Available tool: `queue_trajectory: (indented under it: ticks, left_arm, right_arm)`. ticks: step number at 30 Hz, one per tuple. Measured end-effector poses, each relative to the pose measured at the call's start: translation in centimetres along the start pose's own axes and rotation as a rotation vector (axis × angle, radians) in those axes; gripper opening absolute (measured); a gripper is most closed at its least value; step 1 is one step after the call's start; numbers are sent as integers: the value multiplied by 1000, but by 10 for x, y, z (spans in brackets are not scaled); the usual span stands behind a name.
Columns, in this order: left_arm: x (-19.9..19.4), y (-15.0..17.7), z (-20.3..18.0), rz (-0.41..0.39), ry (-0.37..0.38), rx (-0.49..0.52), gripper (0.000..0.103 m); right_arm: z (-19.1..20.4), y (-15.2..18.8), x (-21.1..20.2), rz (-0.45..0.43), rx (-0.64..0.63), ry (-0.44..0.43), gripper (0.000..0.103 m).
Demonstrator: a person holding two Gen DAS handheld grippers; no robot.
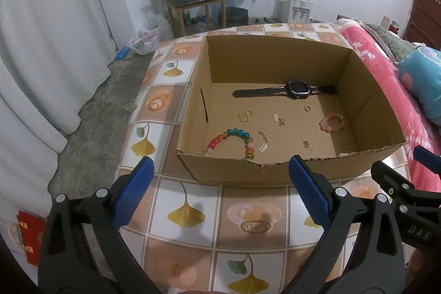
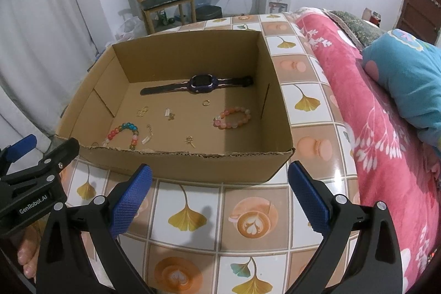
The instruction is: Organize jewelry
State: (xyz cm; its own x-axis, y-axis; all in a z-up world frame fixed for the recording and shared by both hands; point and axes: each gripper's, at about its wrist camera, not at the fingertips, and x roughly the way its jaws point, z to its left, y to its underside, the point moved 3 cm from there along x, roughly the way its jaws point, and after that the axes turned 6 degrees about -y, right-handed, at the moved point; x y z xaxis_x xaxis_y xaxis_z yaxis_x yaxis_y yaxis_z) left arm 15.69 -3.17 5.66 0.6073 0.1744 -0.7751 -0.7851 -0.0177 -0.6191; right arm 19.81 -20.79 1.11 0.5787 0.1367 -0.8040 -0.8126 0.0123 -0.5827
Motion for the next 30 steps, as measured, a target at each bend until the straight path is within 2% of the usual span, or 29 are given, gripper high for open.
queue_trajectory:
  ticks: [30]
  left_arm:
    - [1, 3, -3, 4, 1, 0, 95]
  right_arm:
    - [-1, 3, -1, 5, 2, 1, 96]
